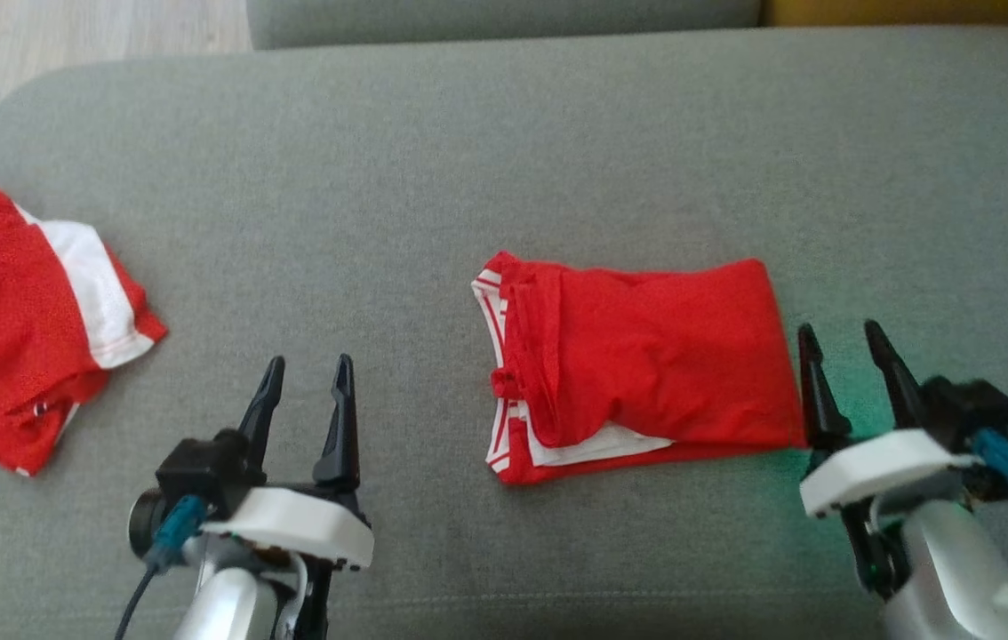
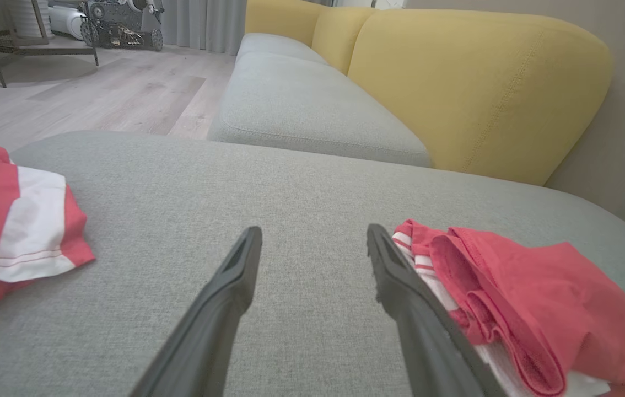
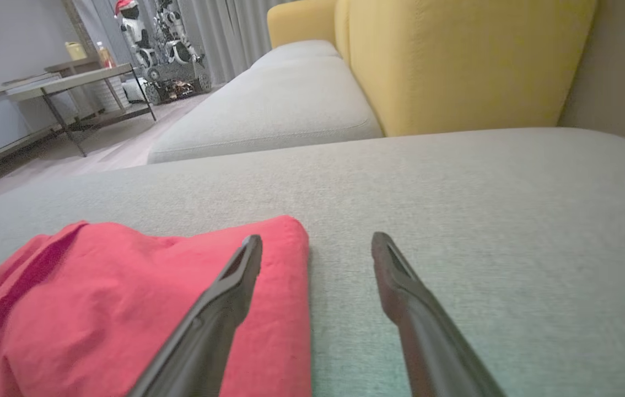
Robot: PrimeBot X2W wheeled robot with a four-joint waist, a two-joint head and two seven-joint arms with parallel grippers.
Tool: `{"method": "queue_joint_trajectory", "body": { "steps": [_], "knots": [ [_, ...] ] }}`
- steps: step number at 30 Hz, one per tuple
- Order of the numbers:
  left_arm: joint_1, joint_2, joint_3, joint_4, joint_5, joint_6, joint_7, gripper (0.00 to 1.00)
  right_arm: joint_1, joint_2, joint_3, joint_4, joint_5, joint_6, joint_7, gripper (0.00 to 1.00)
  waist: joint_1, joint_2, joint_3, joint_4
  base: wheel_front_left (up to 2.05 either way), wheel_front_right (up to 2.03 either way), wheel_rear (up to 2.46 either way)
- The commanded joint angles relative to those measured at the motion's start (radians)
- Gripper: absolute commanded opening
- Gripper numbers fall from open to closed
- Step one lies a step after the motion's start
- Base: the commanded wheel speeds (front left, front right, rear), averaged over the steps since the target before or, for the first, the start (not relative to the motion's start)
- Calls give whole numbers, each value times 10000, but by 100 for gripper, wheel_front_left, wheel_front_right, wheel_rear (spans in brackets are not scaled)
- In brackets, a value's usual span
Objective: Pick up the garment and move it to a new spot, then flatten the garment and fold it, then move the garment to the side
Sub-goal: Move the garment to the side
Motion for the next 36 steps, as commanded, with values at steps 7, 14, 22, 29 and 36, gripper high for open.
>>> {"method": "queue_joint_trajectory", "body": {
  "steps": [7, 14, 22, 29, 36],
  "knots": [
    [-972, 28, 65, -233, 144, 18, -122, 100, -1362, 11, 482, 1183, 692, -7, 272, 100, 0, 0, 738, 349, 0, 0, 0],
    [-1105, 28, -25, -153, 138, 41, -122, 100, -1794, 61, 835, 2269, 1472, -7, 498, 100, 0, 0, 855, 516, 0, 0, 0],
    [-1093, 28, 79, -124, 174, 77, -122, 100, -2399, -597, 1693, 2636, 801, -7, -73, 0, 0, 0, 763, 410, 0, 0, 0],
    [-1235, 28, 84, -244, 213, 65, -122, 100, -3171, -1381, 2300, 1856, -312, -7, -228, 0, 0, 0, 900, -54, 0, 0, 0],
    [-1885, 28, 34, -425, 391, -13, -122, 100, -4529, -2989, 2701, 1507, 440, -7, 581, 0, 0, 0, 1732, -521, 0, 0, 0]
  ]
}}
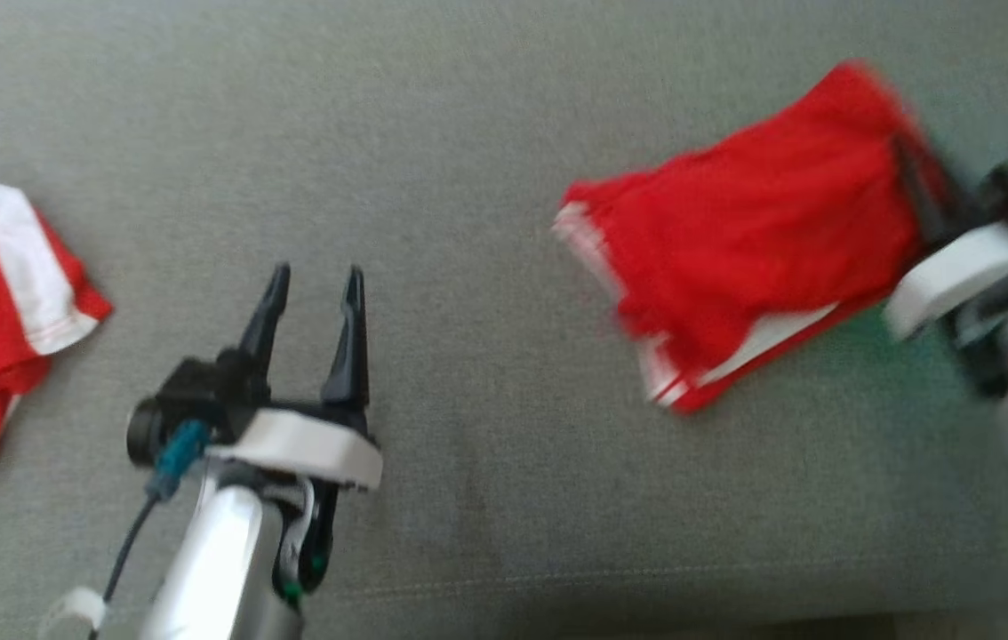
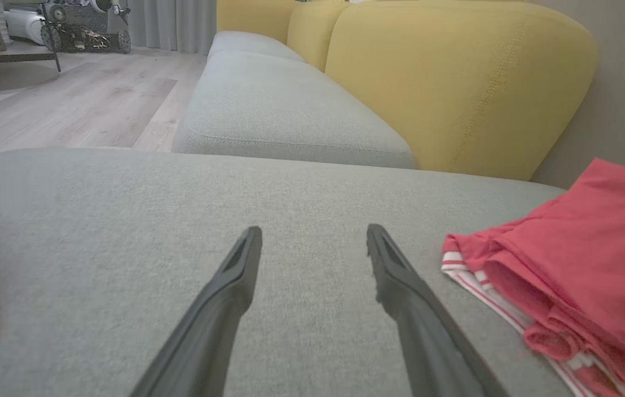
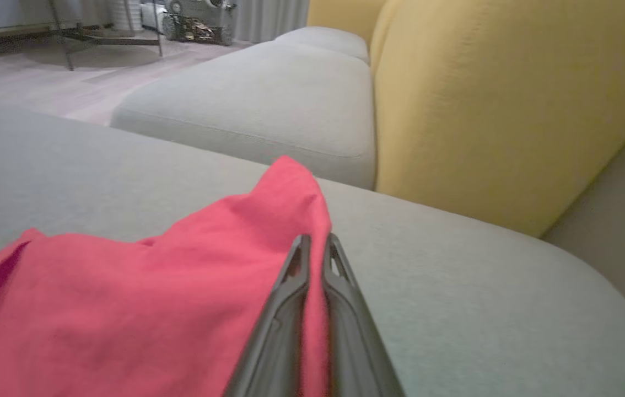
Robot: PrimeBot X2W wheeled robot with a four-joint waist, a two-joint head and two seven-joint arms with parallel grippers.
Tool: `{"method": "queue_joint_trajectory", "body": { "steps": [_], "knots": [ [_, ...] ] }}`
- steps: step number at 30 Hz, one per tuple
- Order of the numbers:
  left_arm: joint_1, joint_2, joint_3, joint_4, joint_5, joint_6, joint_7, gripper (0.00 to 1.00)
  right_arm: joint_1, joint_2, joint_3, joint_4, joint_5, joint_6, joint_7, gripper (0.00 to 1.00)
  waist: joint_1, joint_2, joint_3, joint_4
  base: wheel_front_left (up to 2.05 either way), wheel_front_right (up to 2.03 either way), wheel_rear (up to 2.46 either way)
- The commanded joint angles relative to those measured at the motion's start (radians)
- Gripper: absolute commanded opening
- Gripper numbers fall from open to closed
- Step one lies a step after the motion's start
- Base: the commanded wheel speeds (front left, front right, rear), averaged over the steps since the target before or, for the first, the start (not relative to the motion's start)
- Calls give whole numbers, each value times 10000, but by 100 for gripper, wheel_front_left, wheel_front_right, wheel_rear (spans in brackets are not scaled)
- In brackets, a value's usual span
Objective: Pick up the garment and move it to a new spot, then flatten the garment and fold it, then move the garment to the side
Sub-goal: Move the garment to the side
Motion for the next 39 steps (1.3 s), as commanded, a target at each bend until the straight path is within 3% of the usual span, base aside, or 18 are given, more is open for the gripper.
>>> {"method": "queue_joint_trajectory", "body": {
  "steps": [1, 9, 22, 23, 24, 25, 33, 39],
  "knots": [
    [-621, 31, 279, -374, 168, -31, -120, 100, -589, -740, 64, -312, 294, -9, 248, 0, 0, 0, 525, -253, 0, 0, 0],
    [-1447, 31, 307, -347, 389, -144, -120, 100, -1756, -2418, -808, 100, 1496, -9, 900, 0, 0, 0, 1591, -500, 0, 0, 0],
    [-1808, 31, 298, -337, 454, -210, -120, 100, -2191, -2813, -1879, 603, 1559, -9, 993, 0, 0, 0, 2273, -496, 0, 0, 0],
    [-1810, 31, 280, -328, 447, -206, -120, 100, -2190, -2749, -2009, 639, 1544, -9, 982, 24, 0, 0, 2268, -488, 0, 0, 0],
    [-1810, 31, 264, -314, 439, -202, -120, 100, -2191, -2680, -2180, 682, 1552, -9, 951, 93, 0, 0, 2257, -480, 0, 0, 0],
    [-1812, 31, 251, -290, 425, -205, -120, 100, -2188, -2639, -2307, 725, 1512, -9, 918, 100, 0, 0, 2226, -462, 0, 0, 0],
    [-1610, 31, 354, -194, 281, -195, -120, 100, -1919, -2199, -2482, 557, 1081, -9, 742, 100, 0, 0, 1504, -358, 0, 0, 0],
    [-1207, 31, 456, -227, 100, -136, -120, 100, -1402, -1191, -2070, -241, 988, -9, 462, 100, 0, 0, 546, -225, 0, 0, 0]
  ]
}}
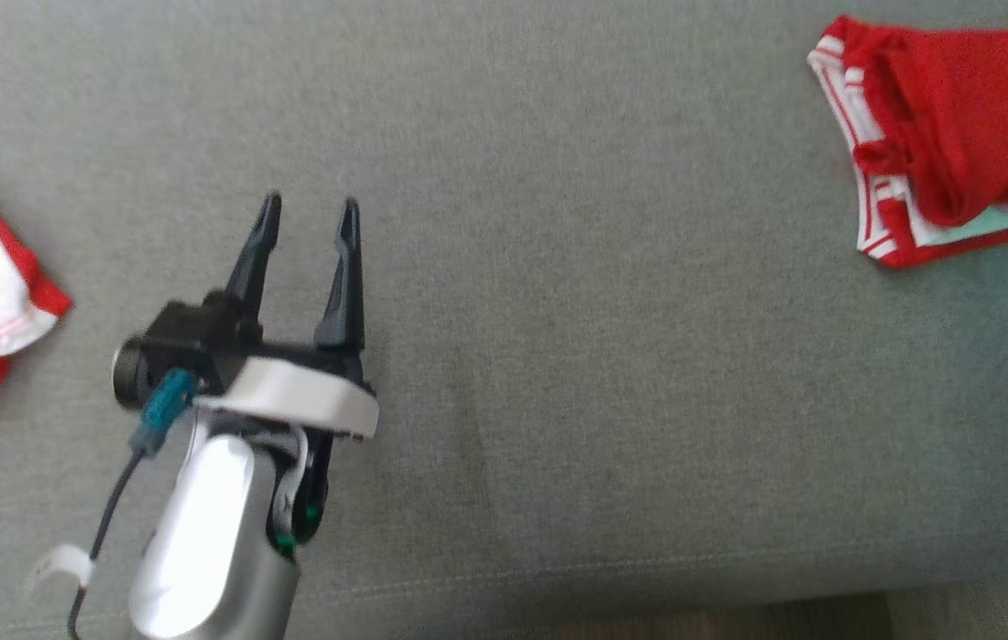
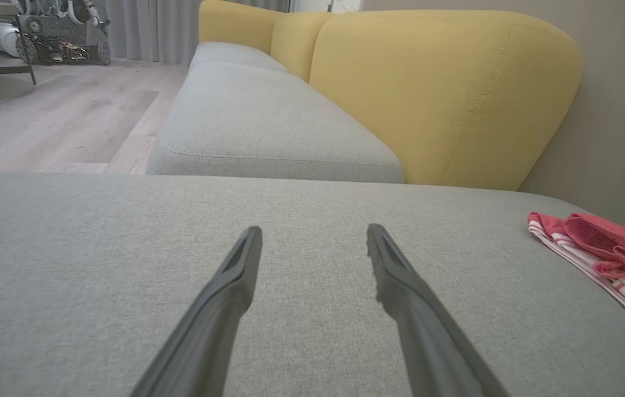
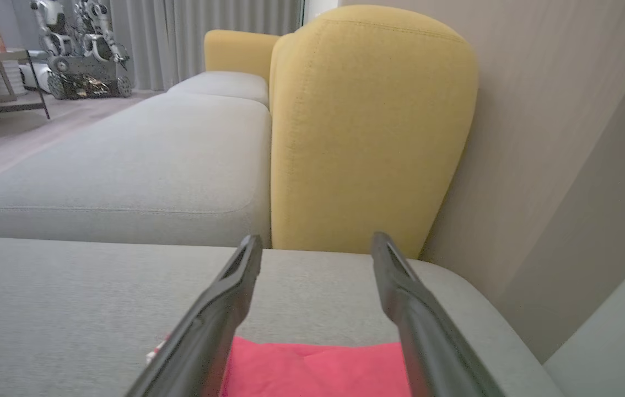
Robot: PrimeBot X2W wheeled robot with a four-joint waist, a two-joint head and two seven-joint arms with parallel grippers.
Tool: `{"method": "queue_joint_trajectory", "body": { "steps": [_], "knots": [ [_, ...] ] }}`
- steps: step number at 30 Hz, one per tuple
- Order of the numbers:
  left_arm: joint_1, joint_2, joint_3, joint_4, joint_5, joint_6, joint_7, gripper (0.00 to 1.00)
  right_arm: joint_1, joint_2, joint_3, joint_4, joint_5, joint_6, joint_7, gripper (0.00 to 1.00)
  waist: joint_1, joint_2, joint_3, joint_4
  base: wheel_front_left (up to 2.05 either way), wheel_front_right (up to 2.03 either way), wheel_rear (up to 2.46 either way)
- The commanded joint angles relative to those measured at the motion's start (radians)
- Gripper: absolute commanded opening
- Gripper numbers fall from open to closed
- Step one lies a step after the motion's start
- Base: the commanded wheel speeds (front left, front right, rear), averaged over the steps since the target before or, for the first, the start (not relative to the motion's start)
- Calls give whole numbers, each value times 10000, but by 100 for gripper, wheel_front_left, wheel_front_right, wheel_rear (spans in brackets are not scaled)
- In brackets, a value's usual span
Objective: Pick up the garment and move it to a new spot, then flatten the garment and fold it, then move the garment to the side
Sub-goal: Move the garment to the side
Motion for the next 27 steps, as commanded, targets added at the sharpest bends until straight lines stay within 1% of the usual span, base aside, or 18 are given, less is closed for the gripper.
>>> {"method": "queue_joint_trajectory", "body": {
  "steps": [1, 6, 9, 10, 16, 20, 21, 24, 27],
  "knots": [
    [195, 81, 387, -340, -74, 51, -53, 100, 485, 185, 254, -539, -8, -9, -206, 100, 0, 0, -623, 127, 0, 0, 0],
    [650, 81, 539, -449, -191, 131, -53, 100, 1367, 1096, 673, -1363, 0, -9, -590, 100, 0, 0, -1381, 325, 0, 0, 0],
    [922, 81, 611, -501, -250, 136, -53, 100, 1981, 1739, 524, -1773, 477, -9, -815, 100, 0, 0, -1729, 460, 0, 0, 0],
    [1031, 81, 619, -497, -249, 126, -53, 100, 2197, 1858, 552, -1891, 472, -9, -885, 100, 0, 0, -1839, 494, 0, 0, 0],
    [1745, 81, 725, -492, -337, 159, -53, 100, 3581, 2557, 577, -2480, -36, -9, -1215, 100, 0, 0, -2441, 666, 0, 0, 0],
    [2308, 81, 682, -483, -368, 127, -53, 100, 4624, 3112, 245, -2823, -456, -9, -1305, 100, 0, 0, -2936, 726, 0, 0, 0],
    [2308, 81, 682, -483, -368, 127, -53, 100, 4624, 3112, 245, -2823, -456, -9, -1305, 100, 0, 0, -2936, 726, 0, 0, 0],
    [2680, 81, 641, -557, -396, 99, -53, 100, 5370, 3565, 52, -3157, -826, -9, -1325, 100, 0, 0, -3205, 718, 0, 0, 0],
    [2908, 81, 611, -658, -384, 110, -53, 100, 5945, 3848, -127, -3555, -1179, -9, -1329, 100, 0, 0, -3307, 718, 0, 0, 0]
  ]
}}
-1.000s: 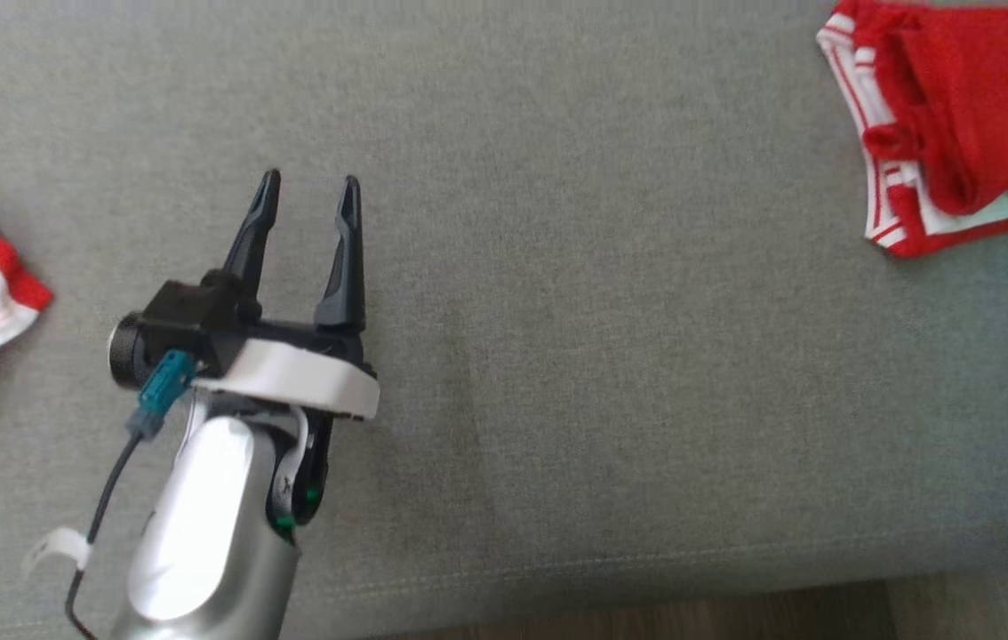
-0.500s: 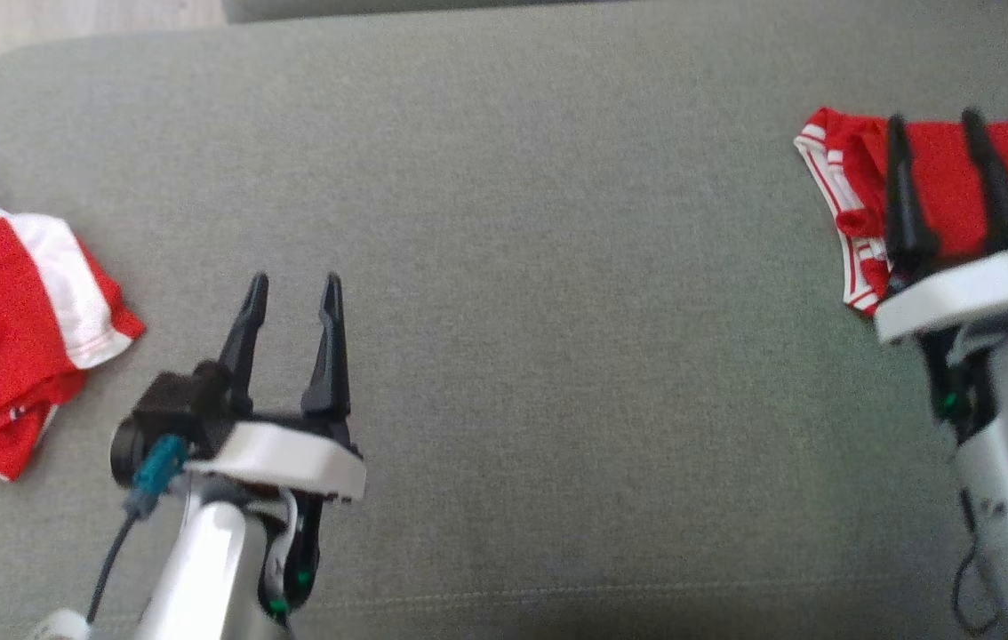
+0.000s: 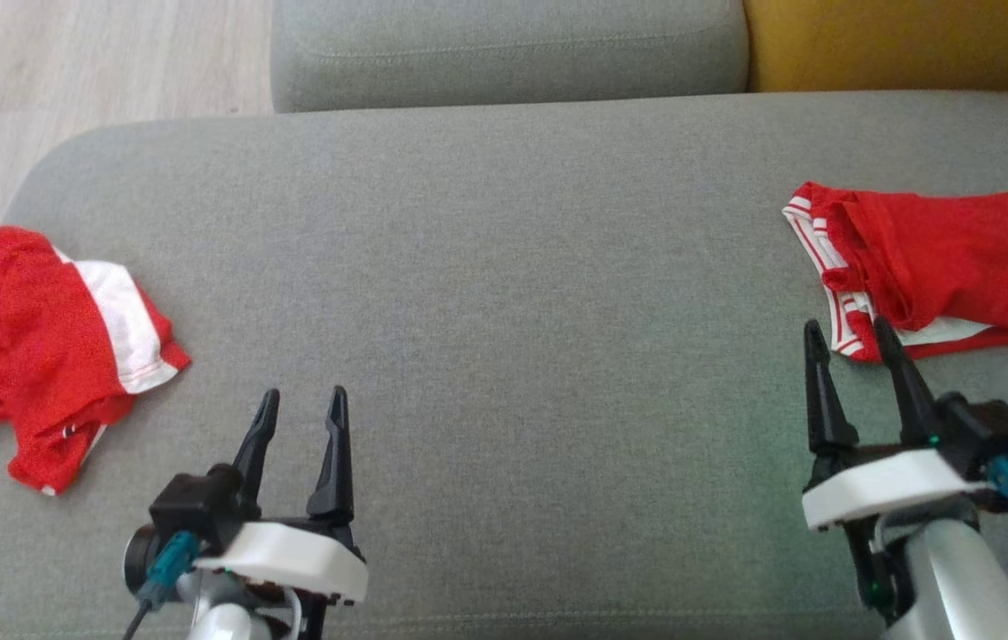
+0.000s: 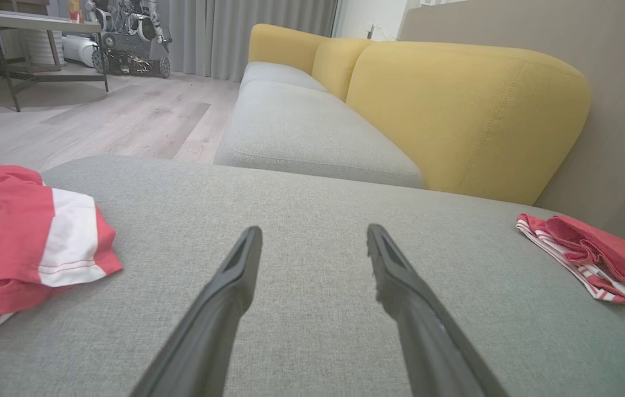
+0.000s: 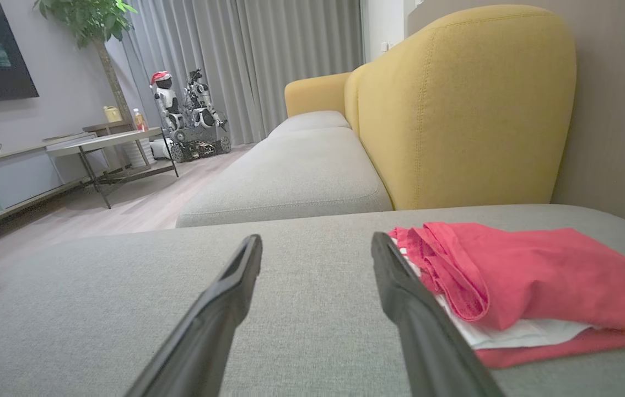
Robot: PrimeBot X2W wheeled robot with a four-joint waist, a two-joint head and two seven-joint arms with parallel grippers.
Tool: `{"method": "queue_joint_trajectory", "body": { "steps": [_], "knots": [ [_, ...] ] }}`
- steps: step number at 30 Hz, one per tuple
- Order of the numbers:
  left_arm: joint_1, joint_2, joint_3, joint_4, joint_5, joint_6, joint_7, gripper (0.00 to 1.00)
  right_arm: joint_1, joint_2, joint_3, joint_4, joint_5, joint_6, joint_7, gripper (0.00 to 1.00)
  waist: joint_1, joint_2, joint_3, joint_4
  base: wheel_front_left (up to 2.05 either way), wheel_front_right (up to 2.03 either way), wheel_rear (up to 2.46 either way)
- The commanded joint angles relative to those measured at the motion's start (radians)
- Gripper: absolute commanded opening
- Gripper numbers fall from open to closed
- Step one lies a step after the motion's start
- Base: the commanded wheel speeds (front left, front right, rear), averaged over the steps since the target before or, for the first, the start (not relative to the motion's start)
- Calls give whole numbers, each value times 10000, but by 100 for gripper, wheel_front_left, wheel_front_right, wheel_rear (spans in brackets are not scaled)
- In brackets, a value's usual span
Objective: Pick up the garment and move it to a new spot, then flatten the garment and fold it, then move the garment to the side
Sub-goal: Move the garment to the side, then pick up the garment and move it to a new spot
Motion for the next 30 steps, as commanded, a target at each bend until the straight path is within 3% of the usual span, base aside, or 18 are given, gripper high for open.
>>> {"method": "queue_joint_trajectory", "body": {
  "steps": [1, 16, 30],
  "knots": [
    [-321, 37, 306, -404, 13, 16, -53, 100, -236, 47, 101, -450, -119, -9, -112, 100, 1, 0, -32, 3, 0, 0, 0],
    [-385, 37, 352, -554, 84, 68, -53, 100, 114, 362, 104, -775, -413, -9, -115, 100, 1, 0, 96, 238, 0, 0, 0],
    [-331, 37, 659, -471, 87, 192, -53, 100, 158, 307, 974, -451, -177, -9, -116, 100, 1, 0, -9, 2086, 0, 0, 0]
  ]
}}
